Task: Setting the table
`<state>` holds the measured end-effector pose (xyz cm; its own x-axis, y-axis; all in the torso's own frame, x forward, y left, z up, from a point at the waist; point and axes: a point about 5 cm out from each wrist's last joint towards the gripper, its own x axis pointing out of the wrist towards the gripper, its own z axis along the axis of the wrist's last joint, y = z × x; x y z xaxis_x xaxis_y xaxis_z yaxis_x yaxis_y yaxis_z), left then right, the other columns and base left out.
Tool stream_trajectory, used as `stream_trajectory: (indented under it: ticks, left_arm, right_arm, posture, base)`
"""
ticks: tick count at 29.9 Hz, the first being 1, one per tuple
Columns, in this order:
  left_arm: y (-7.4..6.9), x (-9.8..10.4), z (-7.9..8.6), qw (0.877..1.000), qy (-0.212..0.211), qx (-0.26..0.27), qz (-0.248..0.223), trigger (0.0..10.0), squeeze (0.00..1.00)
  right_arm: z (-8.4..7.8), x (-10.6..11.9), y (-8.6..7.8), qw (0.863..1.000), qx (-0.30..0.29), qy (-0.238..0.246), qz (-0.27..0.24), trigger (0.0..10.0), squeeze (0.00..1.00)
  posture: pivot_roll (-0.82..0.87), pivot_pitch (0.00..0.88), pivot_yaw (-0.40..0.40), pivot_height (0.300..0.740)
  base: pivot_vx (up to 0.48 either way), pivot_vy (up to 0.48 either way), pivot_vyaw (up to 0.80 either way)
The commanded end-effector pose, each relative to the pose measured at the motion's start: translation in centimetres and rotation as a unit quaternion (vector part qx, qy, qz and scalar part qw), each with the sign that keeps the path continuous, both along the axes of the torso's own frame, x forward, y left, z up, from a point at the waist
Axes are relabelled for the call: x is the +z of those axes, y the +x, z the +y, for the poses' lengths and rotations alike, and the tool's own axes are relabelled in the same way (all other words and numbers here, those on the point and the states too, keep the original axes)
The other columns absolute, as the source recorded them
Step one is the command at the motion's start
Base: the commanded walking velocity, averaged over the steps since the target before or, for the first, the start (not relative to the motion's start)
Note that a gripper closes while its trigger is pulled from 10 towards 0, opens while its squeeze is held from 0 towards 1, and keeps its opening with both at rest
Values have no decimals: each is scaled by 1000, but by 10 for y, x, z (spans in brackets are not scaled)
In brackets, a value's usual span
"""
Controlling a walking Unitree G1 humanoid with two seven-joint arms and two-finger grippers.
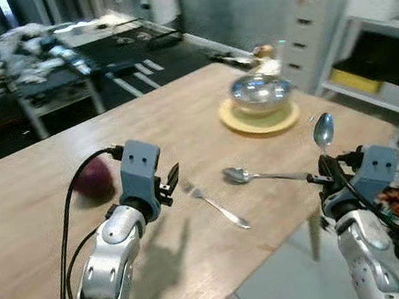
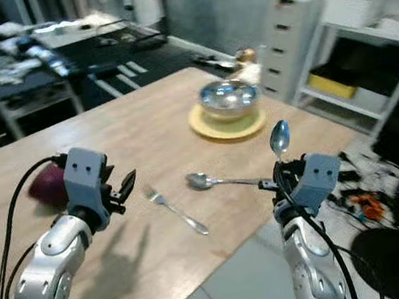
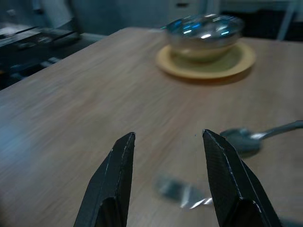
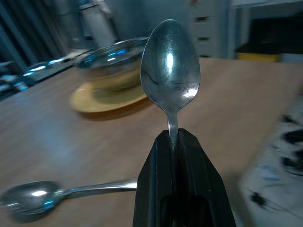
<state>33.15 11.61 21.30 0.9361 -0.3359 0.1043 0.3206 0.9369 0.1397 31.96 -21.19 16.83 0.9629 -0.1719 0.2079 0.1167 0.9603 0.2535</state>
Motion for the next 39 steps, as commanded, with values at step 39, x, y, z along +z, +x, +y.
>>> stream_trajectory:
  ticks: [39]
  left_arm:
    - [0,-1,0,1000,-3,-17,-8,10000,0]
  right_arm:
    - [-1,-7,-1,1000,-7,-4,15,10000,0]
  posture:
    - [96,87,76,740]
  base:
    - [0,0,-800]
